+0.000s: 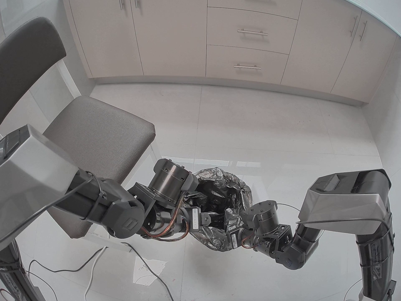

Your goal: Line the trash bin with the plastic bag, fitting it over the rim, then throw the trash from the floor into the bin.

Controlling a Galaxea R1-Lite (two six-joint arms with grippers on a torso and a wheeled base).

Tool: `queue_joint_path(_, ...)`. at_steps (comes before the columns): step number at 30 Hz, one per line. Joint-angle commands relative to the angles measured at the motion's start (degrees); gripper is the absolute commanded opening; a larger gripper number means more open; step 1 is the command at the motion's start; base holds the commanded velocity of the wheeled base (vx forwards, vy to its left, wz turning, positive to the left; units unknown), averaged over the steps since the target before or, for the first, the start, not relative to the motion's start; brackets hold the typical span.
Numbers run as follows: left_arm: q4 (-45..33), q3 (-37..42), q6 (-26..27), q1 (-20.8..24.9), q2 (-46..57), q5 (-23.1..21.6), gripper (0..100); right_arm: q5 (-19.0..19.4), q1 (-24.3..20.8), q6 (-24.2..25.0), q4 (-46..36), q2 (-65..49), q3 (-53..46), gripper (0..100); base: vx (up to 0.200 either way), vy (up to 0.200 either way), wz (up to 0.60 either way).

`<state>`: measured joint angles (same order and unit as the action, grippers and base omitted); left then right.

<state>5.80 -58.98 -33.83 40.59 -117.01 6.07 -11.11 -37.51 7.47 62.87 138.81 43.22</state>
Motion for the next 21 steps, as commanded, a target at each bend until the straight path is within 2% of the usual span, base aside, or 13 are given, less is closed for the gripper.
queue_joint_path(1, 0.1, 0.1, -0.1, -0.3, 0.3, -0.1, 100, -1.0, -0.8, 0.0, 0.0, 2.7, -1.0, 100, 0.000, 0.000, 0.00)
queue_joint_path(8, 0.3, -0.3, -0.1, -0.3, -0.8, -0.1, 100, -3.9, -0.8, 0.1, 0.4, 2.5, -2.8, 100, 0.000, 0.000, 0.00)
queue_joint_path(21, 2.0, 0.2, -0.4, -0.3, -0.9, 0.0, 100, -6.2, -1.9, -0.3, 0.4, 3.4, -2.9, 100, 0.000, 0.000, 0.00)
